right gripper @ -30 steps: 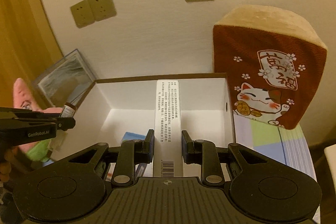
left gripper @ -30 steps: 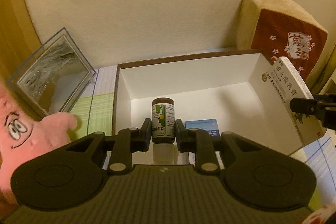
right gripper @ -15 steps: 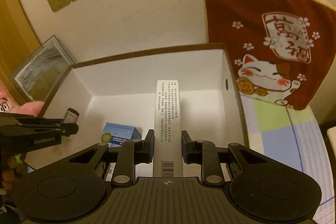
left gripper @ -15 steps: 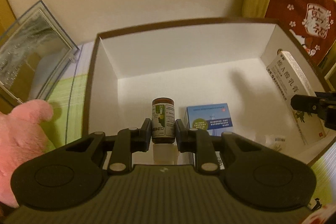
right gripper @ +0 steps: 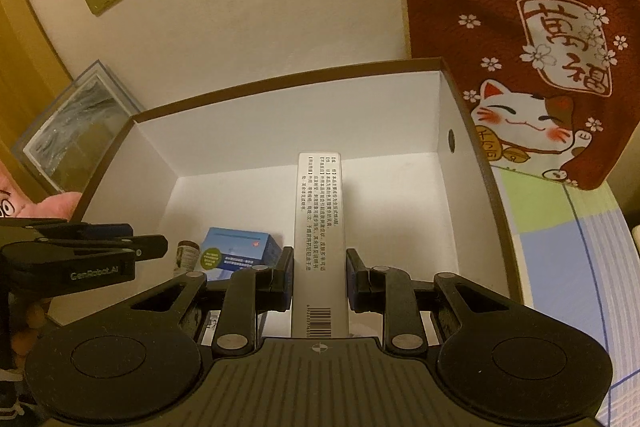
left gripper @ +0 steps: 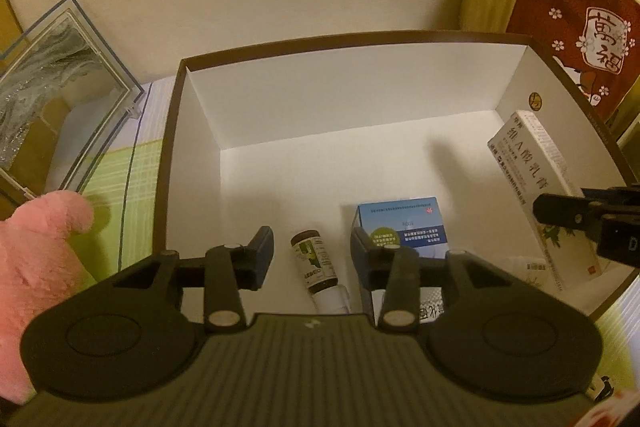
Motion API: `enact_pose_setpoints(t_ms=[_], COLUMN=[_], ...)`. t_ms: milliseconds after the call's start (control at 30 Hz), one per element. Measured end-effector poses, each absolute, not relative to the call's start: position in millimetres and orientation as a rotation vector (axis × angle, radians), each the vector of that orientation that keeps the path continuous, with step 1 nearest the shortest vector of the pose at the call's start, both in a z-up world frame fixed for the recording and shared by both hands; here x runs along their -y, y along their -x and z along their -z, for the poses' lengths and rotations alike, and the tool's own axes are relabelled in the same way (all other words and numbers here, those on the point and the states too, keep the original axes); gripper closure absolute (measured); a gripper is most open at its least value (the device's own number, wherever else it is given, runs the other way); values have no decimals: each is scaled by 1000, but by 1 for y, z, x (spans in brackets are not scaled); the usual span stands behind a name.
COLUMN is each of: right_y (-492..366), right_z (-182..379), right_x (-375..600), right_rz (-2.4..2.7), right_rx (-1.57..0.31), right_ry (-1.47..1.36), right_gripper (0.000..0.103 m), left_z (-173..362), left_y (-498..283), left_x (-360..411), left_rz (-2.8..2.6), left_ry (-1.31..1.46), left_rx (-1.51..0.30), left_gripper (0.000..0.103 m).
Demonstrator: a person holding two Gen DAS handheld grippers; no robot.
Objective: Organize rigid objects
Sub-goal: 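Carry both items into the brown box and release them inside, then lift both open tools out of the box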
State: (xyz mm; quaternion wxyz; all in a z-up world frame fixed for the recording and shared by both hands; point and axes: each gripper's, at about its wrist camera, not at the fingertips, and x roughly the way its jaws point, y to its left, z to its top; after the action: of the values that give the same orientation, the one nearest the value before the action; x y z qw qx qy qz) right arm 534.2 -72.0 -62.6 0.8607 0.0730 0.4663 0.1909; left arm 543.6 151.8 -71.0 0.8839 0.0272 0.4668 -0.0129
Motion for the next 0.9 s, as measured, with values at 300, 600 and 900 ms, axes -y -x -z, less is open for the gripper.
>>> enact_pose_setpoints(t_ms=[300, 600, 900], right_y=[-532, -512, -481], right_z=[56, 42, 25], right_x=[67, 69, 86], right_rz=[-407, -446, -446], right_rx=[-925, -921, -894], right_ry=[-203, -175, -201], right_gripper=[74, 52, 50], left_z=[62, 42, 21], left_y=[-534, -513, -477], left_x=[-160, -161, -160], left_rz=[32, 51, 54], left_ry=[-37, -14, -4], left_rx=[-962, -931, -907], left_gripper=[63, 63, 63])
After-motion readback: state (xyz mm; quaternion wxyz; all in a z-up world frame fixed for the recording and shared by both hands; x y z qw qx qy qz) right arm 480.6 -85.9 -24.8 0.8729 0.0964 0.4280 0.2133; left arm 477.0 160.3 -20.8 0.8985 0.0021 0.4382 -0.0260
